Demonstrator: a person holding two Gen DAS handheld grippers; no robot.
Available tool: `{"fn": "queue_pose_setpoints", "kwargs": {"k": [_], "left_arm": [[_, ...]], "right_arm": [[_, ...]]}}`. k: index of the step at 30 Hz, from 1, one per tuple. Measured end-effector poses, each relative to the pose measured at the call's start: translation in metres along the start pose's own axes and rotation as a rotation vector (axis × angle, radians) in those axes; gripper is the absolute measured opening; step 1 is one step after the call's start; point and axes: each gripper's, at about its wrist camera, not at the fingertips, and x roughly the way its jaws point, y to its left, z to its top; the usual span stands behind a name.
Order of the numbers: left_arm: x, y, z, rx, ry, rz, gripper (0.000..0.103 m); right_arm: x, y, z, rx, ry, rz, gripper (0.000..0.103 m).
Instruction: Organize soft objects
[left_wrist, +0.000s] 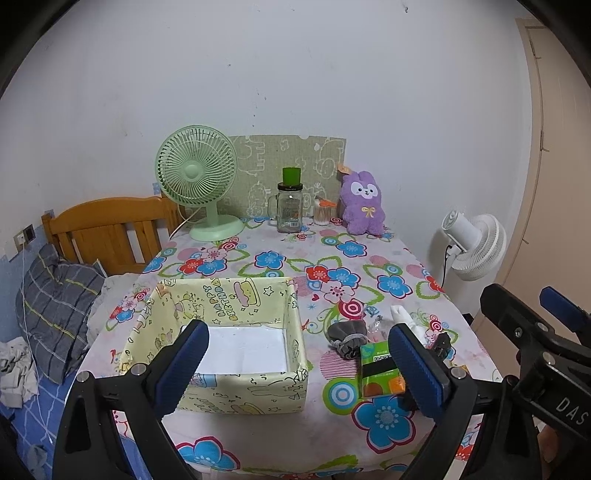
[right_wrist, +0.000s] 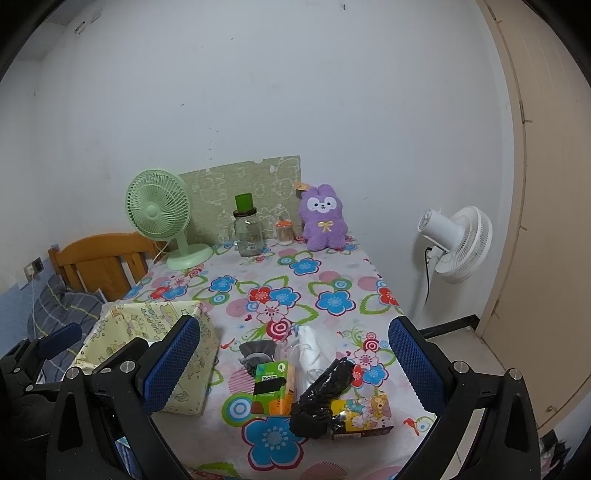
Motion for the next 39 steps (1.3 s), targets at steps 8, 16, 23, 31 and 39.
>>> {"fn": "queue_pose_setpoints", "kwargs": {"k": [8,16,23,31,39], "left_arm": [[-0.0028,-0.0045,0.0001,0.005,-0.007,-0.004,0.098],[-0.0044,-0.0051,-0.0011,0.004,-0.01,-0.003,0.098],[-0.0052,-0.0051,-0.0012,0.005,-0.012,-0.003,0.098],[-0.007,-0.004,0.0,0.008,-0.016,0.0,0.098],[-0.0079,-0.0022,0.0009,0.001,-0.011,-0.011,0.098]], "right_arm": [[-0.0012,-0.0002,0.0008,-0.001,-0.003,-0.001,0.103],[-0.0025,0.0001,0.0001,-0.001,-0.003,0.001,0.103],[-0.0042,0.0006,-0.0002,-0.001,-0.007,-0.001,0.103],[-0.008,0.0024,0.0008,-0.016,-0.022,-0.006,0.103],[-0.0073,0.0023,0.0008,-0.011,-0.019,-0.002,0.103]]}}
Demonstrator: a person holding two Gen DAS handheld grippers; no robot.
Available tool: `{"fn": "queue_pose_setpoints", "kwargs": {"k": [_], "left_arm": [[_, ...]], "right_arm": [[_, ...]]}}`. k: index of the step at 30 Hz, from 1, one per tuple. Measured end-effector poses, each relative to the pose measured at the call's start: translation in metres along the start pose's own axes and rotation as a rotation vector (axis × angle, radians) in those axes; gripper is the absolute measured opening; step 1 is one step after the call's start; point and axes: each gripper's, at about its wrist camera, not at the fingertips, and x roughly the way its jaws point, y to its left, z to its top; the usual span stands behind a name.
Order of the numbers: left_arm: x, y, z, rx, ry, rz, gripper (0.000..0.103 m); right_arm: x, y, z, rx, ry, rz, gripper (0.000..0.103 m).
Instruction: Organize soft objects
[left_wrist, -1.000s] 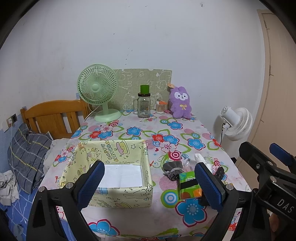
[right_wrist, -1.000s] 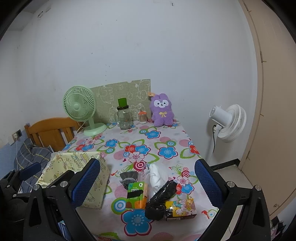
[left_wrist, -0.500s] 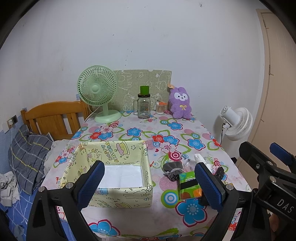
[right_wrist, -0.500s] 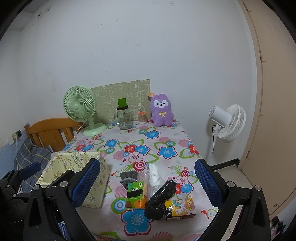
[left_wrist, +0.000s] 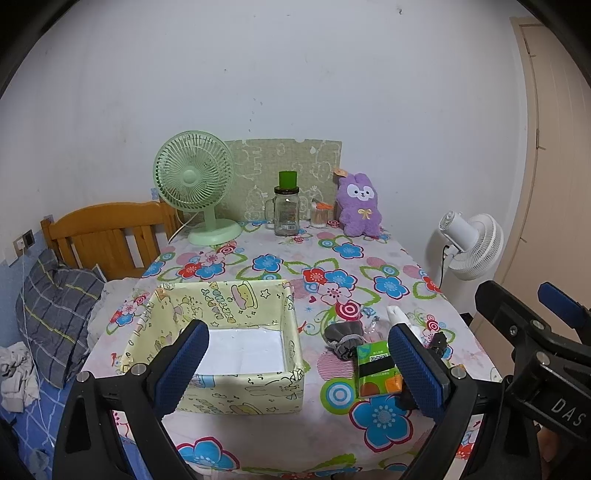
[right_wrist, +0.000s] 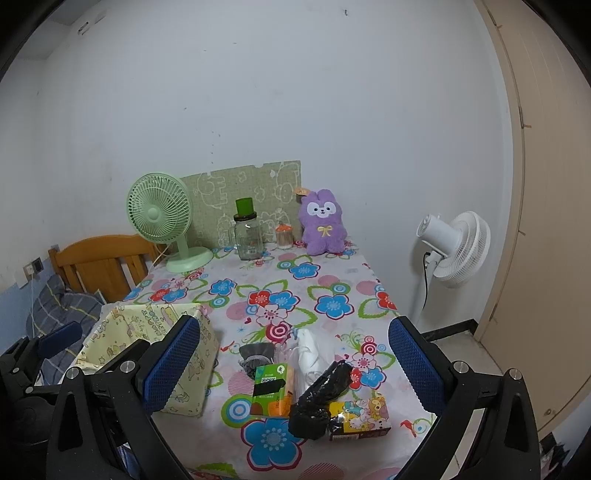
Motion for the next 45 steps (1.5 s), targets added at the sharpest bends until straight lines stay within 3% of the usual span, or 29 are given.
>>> {"fn": "queue_pose_setpoints", "kwargs": {"k": [17,35,45], "left_arm": [[0.006,-0.019,-0.007,0.026,-0.053,-0.024,0.098],[0.046,-0.073,-0.035,0.087,0.031,-0.088,0.096],[0.078,-0.082,-0.049,0.099,0.121,-0.072,0.094]], "right_arm": [[-0.001,-0.01,-0.002,0.009,-0.017,-0.013,0.102],[0.027,-0.046,-0.031,0.021,0.048,-0.037,0.098],[0.057,-0.055,-0.048,0.039,0.126,-0.012,0.094]]}}
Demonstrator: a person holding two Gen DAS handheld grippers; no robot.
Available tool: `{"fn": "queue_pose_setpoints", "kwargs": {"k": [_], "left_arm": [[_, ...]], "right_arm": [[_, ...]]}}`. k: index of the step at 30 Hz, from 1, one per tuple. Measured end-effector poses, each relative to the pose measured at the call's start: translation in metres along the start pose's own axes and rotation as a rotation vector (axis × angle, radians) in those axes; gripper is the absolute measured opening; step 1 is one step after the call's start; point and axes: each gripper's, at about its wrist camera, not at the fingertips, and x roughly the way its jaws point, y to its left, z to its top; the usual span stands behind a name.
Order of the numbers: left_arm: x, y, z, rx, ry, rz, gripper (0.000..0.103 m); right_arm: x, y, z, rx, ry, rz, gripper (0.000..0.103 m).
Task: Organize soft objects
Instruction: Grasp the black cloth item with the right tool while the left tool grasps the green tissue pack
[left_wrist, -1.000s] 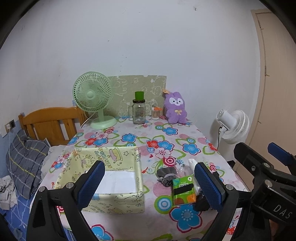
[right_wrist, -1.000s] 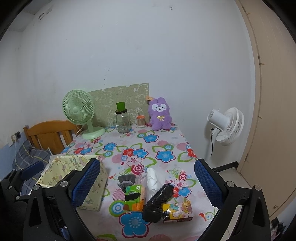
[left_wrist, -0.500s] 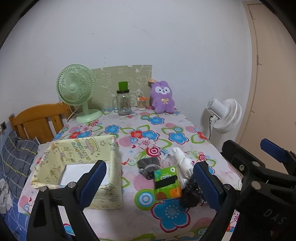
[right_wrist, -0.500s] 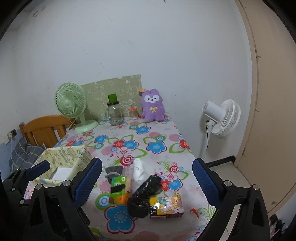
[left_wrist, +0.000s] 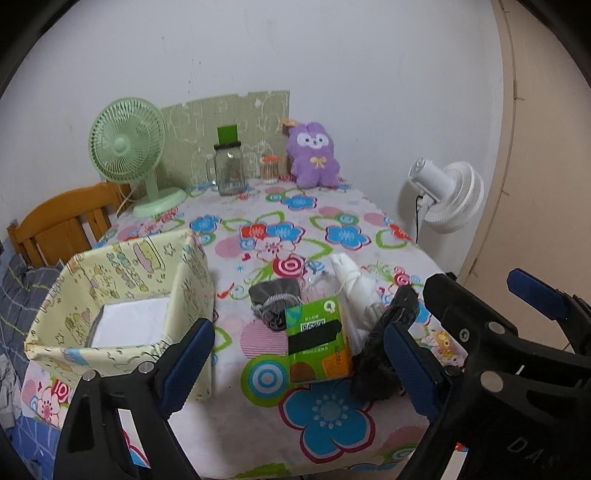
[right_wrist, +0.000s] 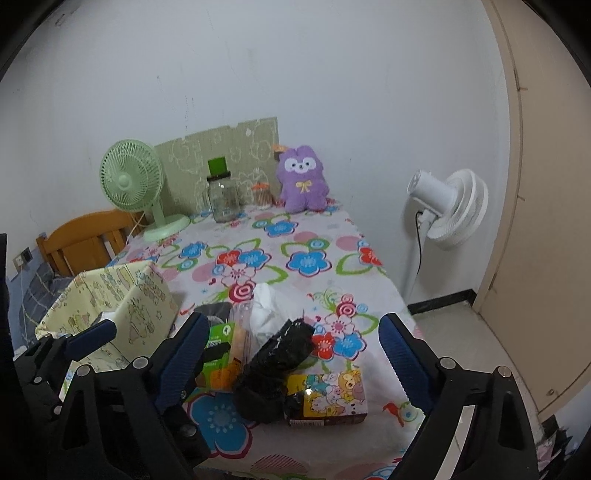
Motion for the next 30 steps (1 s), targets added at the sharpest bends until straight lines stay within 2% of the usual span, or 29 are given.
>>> {"fn": "queue_pose_setpoints", "kwargs": {"k": [16,19,21,27,30], "left_arm": [[0.055,0.001,-0.008,-0.008,0.094,0.005,0.087],[0.061,0.0,-0.009,0.0,0.109,0.0,0.087],[0.066,-0.002,-0.01,0.01,0.119,0.001,0.086],[0.078,-0.006,-0.012,0.016,0.156,-0.022,0.076],[0.08,-0.007,-0.012,0.015,0.178,-0.053,0.064]], "right_arm": [[0.056,-0.003,-0.014,0.012,0.123,0.02,0.082],[0.066,-0.002,-0.016,0.023,0.157,0.029,0.076],[0.075,-0.004,-0.018,0.039,0.195,0.044,0.067],[0.09,-0.004,-0.023,0.073,0.247,0.071,0.056],[0.092,-0.002,-0.024,0.074,0.254,0.077,0.049]]}}
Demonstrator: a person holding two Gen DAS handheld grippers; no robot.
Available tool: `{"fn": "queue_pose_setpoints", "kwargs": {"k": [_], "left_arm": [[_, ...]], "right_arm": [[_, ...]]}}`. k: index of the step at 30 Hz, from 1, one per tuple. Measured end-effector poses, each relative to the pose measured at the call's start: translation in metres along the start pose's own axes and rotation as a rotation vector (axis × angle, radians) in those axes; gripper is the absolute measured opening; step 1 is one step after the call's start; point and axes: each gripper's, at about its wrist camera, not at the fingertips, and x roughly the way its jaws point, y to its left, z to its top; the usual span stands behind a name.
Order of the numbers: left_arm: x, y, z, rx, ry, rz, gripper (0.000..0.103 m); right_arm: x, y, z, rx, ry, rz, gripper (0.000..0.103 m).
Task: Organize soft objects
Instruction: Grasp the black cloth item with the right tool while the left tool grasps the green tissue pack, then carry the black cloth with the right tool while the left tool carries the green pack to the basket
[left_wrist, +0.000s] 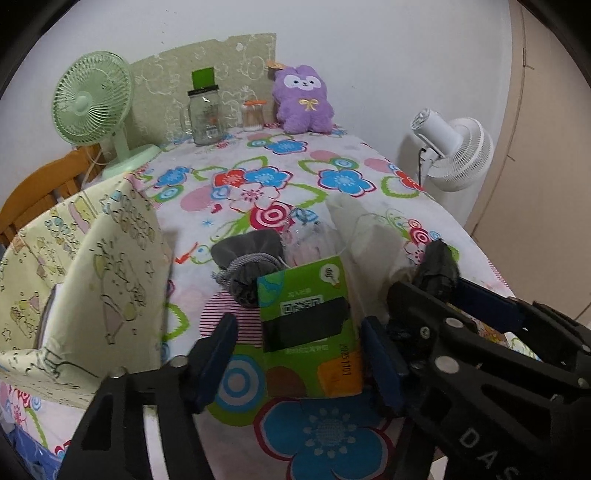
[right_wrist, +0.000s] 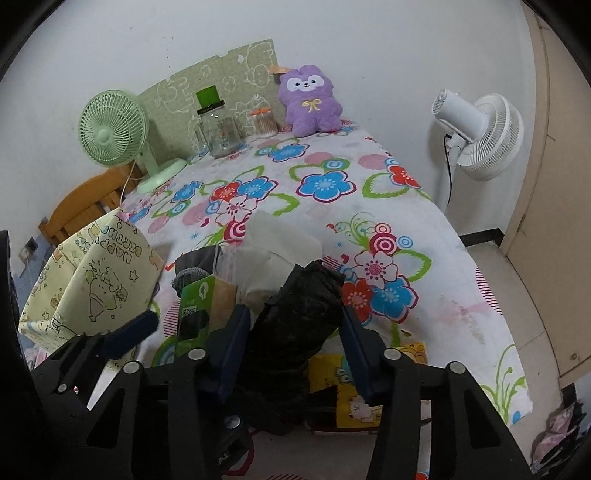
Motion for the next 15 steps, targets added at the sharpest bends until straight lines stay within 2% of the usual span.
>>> {"fn": "queue_pose_setpoints", "kwargs": {"k": [2,5,10,15], "left_arm": [[0.002,0.001,0.001,-0.011,0.017,-0.03,0.055],[0.002,0.001,0.002,-0.02,0.017,-0.035,0.05],[-0.002,0.001,0.003,-0.018,0.007,-0.041,0.045],[-0.012,0.0,0.007,-0.007,-0.019,-0.034,0.044]], "right_arm": [[0.001,-0.001,0.0,0.022,0.001,0.002,0.044],[0.002,-0.003,-0.001,0.043,0.002,0.016,0.04],[-0.001,-0.001,0.002,0.039,-0.005,0.024,0.033],[-0.008,0.003,0.006,0.024,-0.025,0.028,0.029]]}}
